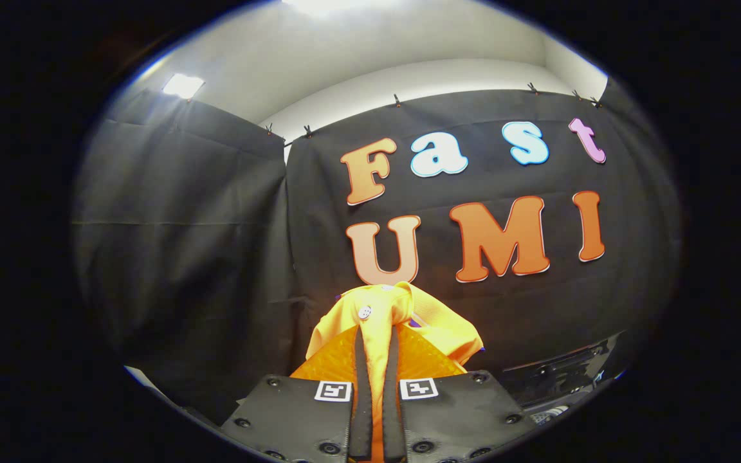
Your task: Put the clothes into the washing machine and then close the washing machine lid.
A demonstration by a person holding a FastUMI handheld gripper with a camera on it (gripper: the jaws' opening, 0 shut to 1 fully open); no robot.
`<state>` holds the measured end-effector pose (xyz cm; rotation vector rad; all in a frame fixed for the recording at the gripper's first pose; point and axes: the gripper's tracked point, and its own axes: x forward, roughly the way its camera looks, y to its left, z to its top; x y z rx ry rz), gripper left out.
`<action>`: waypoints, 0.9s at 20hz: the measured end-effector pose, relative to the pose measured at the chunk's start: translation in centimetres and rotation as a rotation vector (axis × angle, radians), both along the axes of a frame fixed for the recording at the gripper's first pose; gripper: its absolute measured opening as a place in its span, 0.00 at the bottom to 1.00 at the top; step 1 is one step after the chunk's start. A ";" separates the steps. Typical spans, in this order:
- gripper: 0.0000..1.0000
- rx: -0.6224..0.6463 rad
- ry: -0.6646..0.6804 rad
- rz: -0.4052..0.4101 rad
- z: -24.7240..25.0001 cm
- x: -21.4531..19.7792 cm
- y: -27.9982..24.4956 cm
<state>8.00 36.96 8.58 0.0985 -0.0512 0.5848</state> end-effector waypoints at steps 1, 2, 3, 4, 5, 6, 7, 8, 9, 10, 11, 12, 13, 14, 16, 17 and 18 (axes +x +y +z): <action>0.14 0.004 -0.014 -0.010 0.7 0.1 -1.5; 0.14 0.008 -0.024 -0.020 1.5 0.1 -2.9; 0.14 0.010 -0.030 -0.033 2.1 0.3 -4.3; 0.14 0.013 -0.041 -0.047 2.6 0.4 -5.9; 0.14 0.016 -0.051 -0.064 3.3 0.7 -7.5; 0.14 0.017 -0.059 -0.081 3.7 1.0 -8.9; 0.14 0.016 -0.064 -0.096 4.0 1.3 -10.3; 0.14 0.017 -0.070 -0.109 4.2 1.3 -11.7; 0.14 0.017 -0.074 -0.120 4.4 1.5 -12.9; 0.14 0.015 -0.075 -0.128 4.5 1.9 -13.9; 0.14 0.014 -0.077 -0.135 4.4 2.1 -14.9; 0.14 0.013 -0.077 -0.138 4.3 2.2 -15.8; 0.14 0.016 -0.075 -0.140 4.1 2.3 -16.8; 0.14 0.017 -0.069 -0.137 3.8 2.4 -17.4; 0.14 0.013 -0.060 -0.141 3.1 3.1 -18.8; 0.14 0.005 -0.054 -0.147 2.5 3.7 -19.6; 0.14 -0.009 -0.054 -0.157 1.2 3.6 -19.5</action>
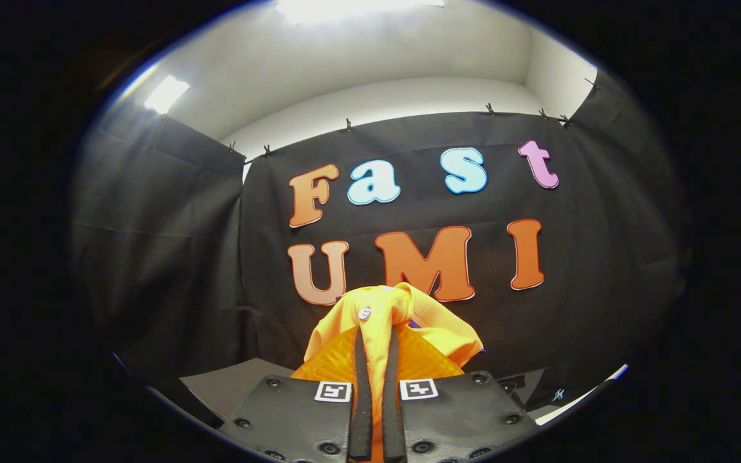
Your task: Put the clothes into the washing machine and then close the washing machine lid.
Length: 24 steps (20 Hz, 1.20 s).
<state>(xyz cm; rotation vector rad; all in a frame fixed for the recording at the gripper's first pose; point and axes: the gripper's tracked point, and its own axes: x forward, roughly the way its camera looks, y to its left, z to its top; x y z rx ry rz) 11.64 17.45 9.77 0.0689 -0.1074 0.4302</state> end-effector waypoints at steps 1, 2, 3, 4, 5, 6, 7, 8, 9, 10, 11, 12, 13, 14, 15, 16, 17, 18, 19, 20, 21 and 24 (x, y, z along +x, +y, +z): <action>0.14 -0.007 0.004 -0.010 -0.9 0.5 -0.7; 0.14 -0.013 0.007 -0.022 -1.8 1.0 -1.1; 0.14 -0.020 0.014 -0.030 -2.7 1.7 -1.6; 0.14 -0.026 0.019 -0.037 -3.7 2.2 -2.2; 0.14 -0.030 0.028 -0.042 -4.8 2.8 -2.6; 0.14 -0.033 0.037 -0.044 -5.9 3.4 -2.9; 0.14 -0.035 0.047 -0.047 -7.0 4.1 -3.3; 0.14 -0.033 0.059 -0.049 -8.2 4.7 -3.6; 0.14 -0.031 0.071 -0.050 -9.4 5.3 -3.9; 0.14 -0.031 0.085 -0.052 -10.5 5.8 -4.3; 0.14 -0.034 0.097 -0.053 -11.7 6.4 -4.6; 0.14 -0.039 0.113 -0.057 -12.9 7.0 -4.9; 0.14 -0.046 0.128 -0.060 -14.1 7.5 -5.3; 0.14 -0.054 0.143 -0.062 -15.3 7.9 -5.7; 0.14 -0.059 0.157 -0.061 -16.6 8.3 -6.0; 0.14 -0.064 0.173 -0.061 -17.7 8.8 -6.1; 0.14 -0.068 0.193 -0.061 -19.0 9.3 -6.4; 0.14 -0.070 0.216 -0.063 -20.4 9.9 -6.7; 0.14 -0.070 0.243 -0.068 -21.8 10.5 -7.1; 0.14 -0.069 0.270 -0.074 -23.3 10.8 -7.5; 0.14 -0.066 0.286 -0.083 -24.7 11.2 -8.0; 0.14 -0.085 0.331 -0.091 -28.9 12.1 -9.0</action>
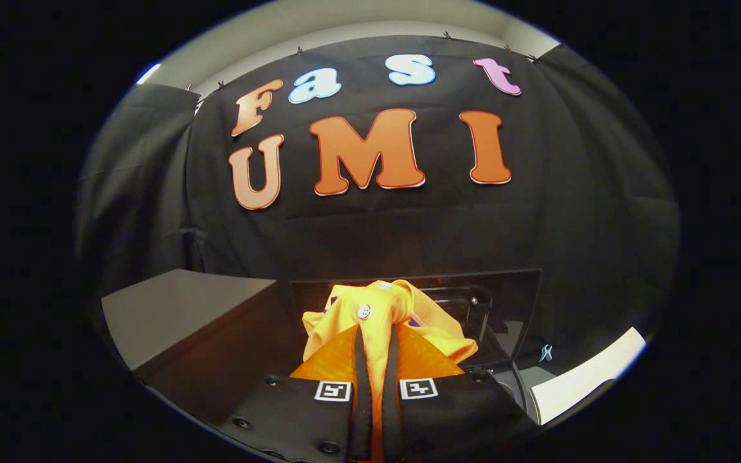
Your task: Put the clothes into the washing machine and then close the washing machine lid.
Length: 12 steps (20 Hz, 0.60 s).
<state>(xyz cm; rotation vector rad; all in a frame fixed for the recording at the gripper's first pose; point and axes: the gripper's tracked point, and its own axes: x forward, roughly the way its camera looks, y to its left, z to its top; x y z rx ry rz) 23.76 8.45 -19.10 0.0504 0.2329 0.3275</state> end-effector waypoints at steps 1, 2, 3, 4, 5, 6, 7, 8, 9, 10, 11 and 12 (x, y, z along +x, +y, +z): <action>0.14 -0.003 0.015 0.003 -1.5 0.3 -0.1; 0.14 -0.004 0.032 0.008 -3.1 0.5 -0.3; 0.14 -0.012 0.060 0.009 -5.0 0.9 -0.4; 0.14 -0.023 0.098 0.007 -7.2 1.0 -0.7; 0.14 -0.031 0.138 0.004 -9.7 1.1 -1.0; 0.14 -0.040 0.190 -0.009 -12.0 1.3 -1.5; 0.14 -0.037 0.235 -0.024 -14.0 1.2 -2.1; 0.14 -0.018 0.271 -0.036 -15.4 1.3 -2.4; 0.14 0.003 0.301 -0.053 -16.6 1.6 -2.8; 0.14 0.022 0.327 -0.065 -17.5 1.7 -3.3; 0.14 0.028 0.348 -0.074 -18.5 2.1 -3.5; 0.14 0.023 0.367 -0.079 -19.0 1.7 -3.6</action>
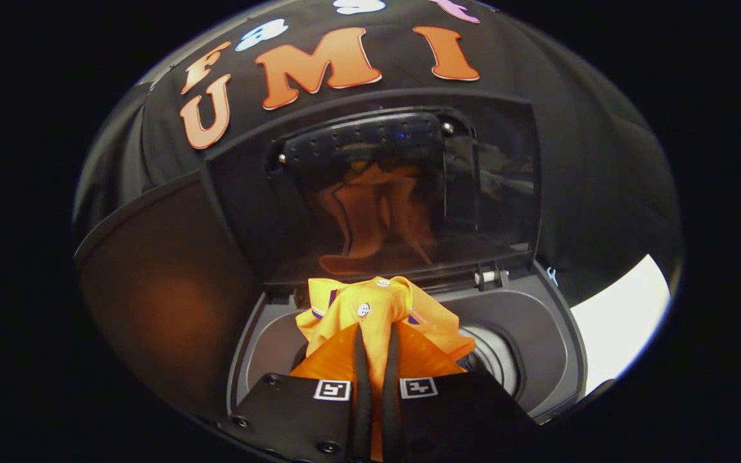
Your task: Put the clothes into the washing machine and then close the washing machine lid.
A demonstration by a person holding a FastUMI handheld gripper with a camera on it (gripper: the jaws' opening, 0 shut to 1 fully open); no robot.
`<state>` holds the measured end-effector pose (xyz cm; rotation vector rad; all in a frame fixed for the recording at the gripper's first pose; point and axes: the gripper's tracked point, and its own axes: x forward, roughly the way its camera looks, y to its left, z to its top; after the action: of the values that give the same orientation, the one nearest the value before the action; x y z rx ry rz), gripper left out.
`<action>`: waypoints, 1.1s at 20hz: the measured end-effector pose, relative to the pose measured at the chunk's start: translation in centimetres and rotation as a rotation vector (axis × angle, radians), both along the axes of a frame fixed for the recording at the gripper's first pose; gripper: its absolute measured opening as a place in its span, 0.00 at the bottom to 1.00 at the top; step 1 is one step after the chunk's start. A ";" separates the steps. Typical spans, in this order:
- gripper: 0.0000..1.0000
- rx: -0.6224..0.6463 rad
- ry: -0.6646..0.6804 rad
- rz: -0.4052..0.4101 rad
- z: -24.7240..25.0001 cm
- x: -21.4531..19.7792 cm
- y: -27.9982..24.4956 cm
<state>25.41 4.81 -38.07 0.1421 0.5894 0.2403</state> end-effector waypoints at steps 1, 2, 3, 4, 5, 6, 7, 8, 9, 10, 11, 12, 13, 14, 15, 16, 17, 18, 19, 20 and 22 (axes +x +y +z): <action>0.14 -0.009 0.021 -0.002 -0.9 0.0 -0.1; 0.14 -0.013 0.050 0.001 -2.2 -0.1 -0.3; 0.14 -0.017 0.073 0.000 -3.2 -0.3 -0.3; 0.14 -0.022 0.096 0.000 -4.2 -0.4 -0.2; 0.14 -0.031 0.126 -0.002 -5.3 -0.6 -0.3; 0.14 -0.045 0.168 -0.006 -6.7 -1.1 -0.4; 0.14 -0.056 0.205 -0.011 -7.9 -1.6 -0.5; 0.14 -0.059 0.230 -0.021 -8.6 -1.9 -0.5; 0.14 -0.052 0.224 -0.027 -8.4 -2.0 -0.4; 0.14 -0.058 0.222 -0.031 -8.4 -1.9 -0.6; 0.14 -0.072 0.230 -0.040 -8.4 -1.8 -1.0; 0.14 -0.070 0.241 -0.046 -8.5 -2.1 -1.0; 0.14 -0.063 0.255 -0.051 -8.4 -2.2 -0.9; 0.14 -0.056 0.260 -0.057 -8.4 -2.2 -1.0; 0.14 -0.056 0.259 -0.060 -8.3 -2.1 -1.0; 0.15 -0.059 0.264 -0.061 -8.3 -2.2 -1.1; 0.14 -0.064 0.265 -0.065 -8.3 -2.2 -1.2; 0.18 -0.072 0.271 -0.072 -8.3 -2.3 -1.3; 0.20 -0.076 0.271 -0.077 -8.1 -2.4 -1.4; 0.21 -0.080 0.270 -0.080 -8.0 -2.4 -1.4; 0.25 -0.088 0.263 -0.080 -7.7 -2.3 -1.6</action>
<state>23.13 3.22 -45.79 0.1125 0.8522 0.1185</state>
